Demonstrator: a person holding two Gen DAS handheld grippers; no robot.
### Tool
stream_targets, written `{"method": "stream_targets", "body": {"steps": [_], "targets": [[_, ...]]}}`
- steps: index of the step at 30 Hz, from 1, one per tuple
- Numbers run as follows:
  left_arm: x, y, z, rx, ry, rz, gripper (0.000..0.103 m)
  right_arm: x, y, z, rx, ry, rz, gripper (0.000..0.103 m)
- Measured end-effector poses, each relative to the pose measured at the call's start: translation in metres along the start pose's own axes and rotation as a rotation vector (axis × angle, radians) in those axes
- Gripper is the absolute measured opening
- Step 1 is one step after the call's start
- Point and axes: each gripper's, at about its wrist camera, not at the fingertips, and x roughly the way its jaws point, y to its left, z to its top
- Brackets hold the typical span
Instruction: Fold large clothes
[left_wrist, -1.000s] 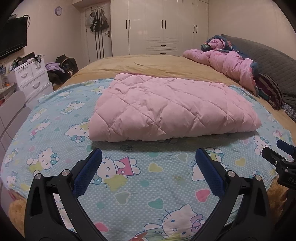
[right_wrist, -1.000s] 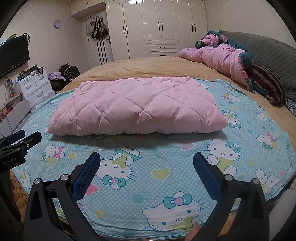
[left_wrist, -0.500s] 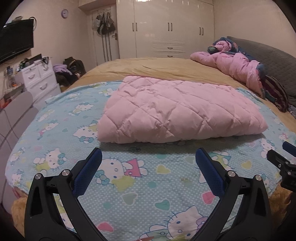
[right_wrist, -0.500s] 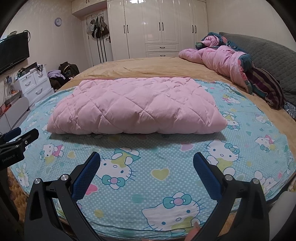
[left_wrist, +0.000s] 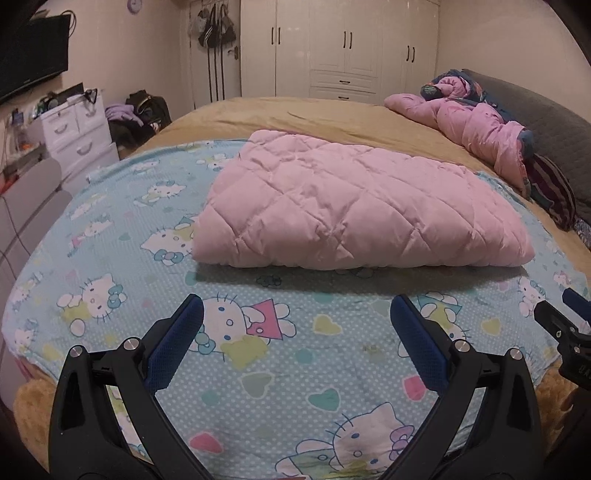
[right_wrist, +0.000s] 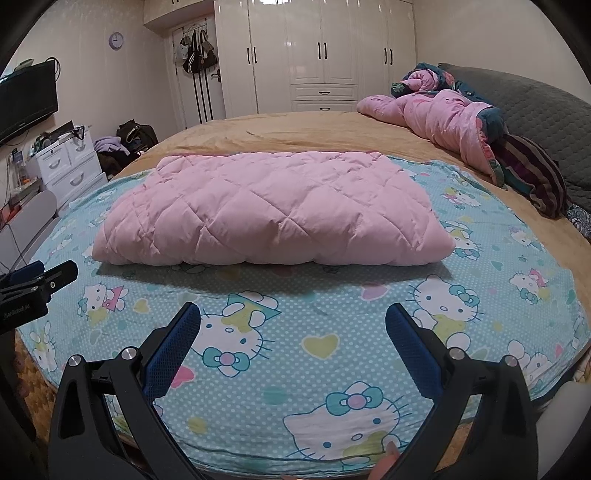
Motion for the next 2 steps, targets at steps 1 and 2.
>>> {"method": "stream_targets", "body": {"steps": [1,2], "targets": [[-0.0001,0.0009,0.0003,-0.005,0.001,0.000,0.095,0.0000,-0.0003,0.0000,0.001,0.000,0.001,0.099],[-0.0005,0.0014,0.0006,-0.008,-0.002,0.001,0.095,-0.0002,-0.0005,0.0000,0.001,-0.001,0.001,0.099]]}}
